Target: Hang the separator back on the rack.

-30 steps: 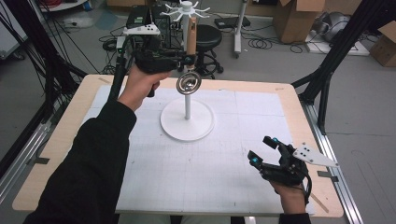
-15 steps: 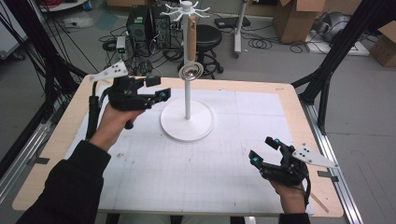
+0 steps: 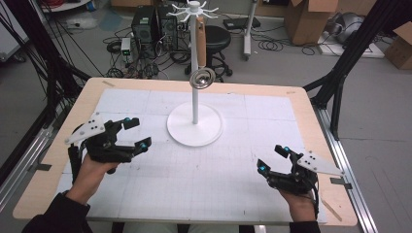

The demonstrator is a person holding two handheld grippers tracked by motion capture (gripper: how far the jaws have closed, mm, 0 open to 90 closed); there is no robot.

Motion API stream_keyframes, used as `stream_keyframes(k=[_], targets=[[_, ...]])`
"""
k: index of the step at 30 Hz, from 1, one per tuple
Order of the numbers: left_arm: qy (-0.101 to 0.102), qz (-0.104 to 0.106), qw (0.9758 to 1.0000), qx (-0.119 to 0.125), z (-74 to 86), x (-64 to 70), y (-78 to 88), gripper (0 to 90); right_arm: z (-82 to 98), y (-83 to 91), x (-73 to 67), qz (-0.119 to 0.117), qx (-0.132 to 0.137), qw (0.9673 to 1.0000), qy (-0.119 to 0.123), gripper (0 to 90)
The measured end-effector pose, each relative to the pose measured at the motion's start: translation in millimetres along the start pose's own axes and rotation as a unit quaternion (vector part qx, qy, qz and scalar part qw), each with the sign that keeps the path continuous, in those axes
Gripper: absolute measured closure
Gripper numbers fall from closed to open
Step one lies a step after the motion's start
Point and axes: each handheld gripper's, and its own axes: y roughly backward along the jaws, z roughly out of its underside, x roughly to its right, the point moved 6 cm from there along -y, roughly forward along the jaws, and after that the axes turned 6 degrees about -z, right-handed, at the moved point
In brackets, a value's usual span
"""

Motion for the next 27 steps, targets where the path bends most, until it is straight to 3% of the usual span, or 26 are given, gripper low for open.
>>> stream_keyframes(k=[6, 8, 27], targets=[[0.03, -0.014, 0.9994, 0.008, 25.0, -6.7, 15.1, 18.4, 1.4, -0.4, -2.6, 0.002, -0.003, 1.0, 0.003, 16.3], [0.029, -0.017, 0.9994, 0.002, 29.3, -8.8, 17.7, 18.5, 2.0, -1.4, -2.7, 0.003, -0.005, 1.0, 0.002, 16.3], [0.04, -0.035, 0.9986, 0.006, 39.3, -16.9, 26.0, 18.5, 3.6, -2.8, -3.8, 0.007, -0.008, 0.9999, 0.003, 16.3]])
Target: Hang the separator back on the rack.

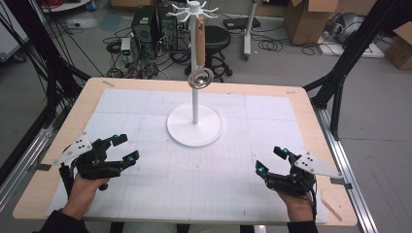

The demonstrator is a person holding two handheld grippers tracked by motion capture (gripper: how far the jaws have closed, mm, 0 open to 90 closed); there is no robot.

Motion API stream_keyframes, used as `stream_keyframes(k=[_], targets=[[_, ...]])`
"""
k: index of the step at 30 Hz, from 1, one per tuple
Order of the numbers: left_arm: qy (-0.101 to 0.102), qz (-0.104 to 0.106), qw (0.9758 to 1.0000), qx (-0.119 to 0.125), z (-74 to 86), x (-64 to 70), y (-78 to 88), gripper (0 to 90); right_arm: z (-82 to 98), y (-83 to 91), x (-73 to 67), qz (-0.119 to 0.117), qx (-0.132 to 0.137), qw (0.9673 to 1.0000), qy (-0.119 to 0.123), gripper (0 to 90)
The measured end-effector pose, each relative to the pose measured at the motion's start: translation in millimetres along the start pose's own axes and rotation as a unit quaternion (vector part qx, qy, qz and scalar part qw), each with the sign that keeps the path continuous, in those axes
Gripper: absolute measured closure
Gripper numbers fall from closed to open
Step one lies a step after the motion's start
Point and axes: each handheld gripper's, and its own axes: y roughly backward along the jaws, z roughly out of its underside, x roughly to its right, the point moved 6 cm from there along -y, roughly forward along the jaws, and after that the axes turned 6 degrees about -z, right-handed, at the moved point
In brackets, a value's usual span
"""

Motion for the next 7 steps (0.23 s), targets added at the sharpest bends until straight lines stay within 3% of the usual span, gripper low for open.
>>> stream_keyframes(k=[7], targets=[[0.001, -0.002, 1.0, -0.001, 0.4, -1.1, -0.4, 18.5, 0.2, -0.3, 0.3, -0.001, -0.002, 1.0, 0.003, 16.3]])
